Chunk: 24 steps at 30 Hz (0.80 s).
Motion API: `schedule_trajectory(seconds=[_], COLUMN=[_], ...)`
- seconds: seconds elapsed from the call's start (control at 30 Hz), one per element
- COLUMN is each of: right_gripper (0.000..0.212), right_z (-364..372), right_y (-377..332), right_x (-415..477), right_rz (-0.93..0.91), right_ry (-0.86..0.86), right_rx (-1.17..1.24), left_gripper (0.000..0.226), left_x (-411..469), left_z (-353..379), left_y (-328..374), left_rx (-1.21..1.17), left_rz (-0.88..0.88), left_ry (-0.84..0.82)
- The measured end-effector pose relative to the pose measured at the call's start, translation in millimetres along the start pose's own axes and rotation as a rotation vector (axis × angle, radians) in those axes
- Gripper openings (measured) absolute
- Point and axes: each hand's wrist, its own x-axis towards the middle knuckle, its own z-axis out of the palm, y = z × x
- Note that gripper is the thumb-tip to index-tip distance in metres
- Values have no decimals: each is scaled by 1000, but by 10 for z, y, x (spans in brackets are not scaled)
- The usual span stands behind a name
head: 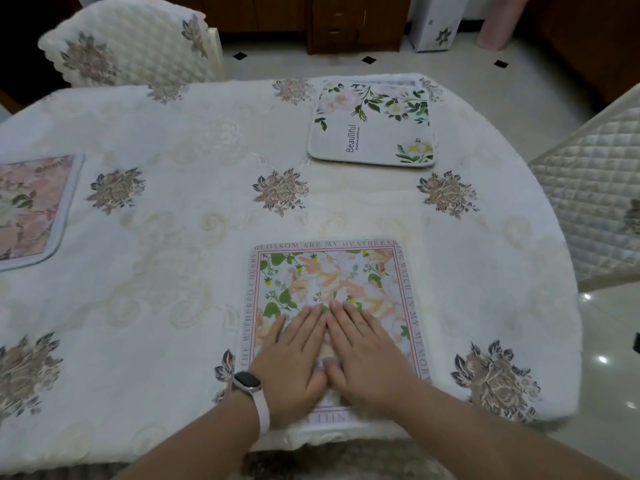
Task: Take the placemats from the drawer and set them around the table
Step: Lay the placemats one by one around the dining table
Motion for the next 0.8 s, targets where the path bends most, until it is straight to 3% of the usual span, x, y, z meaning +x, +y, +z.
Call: schedule_trajectory(seconds=[0.4,0.53,0.8], right_gripper=[69,74,78], right_z=[-336,-365,-261], right_y=[527,702,758], right_x=[1077,963,127], right_rz=[238,319,306], right_ry=[81,90,20], right_rx=[65,76,110], left_gripper=[62,70,80], left_x=[1081,995,200], left_z=[-273,-298,-205], left_y=[-544,-640,-646], left_rx=[-14,-63,-109], left_rz=[-263,-418,-434], left_ry=[20,47,61])
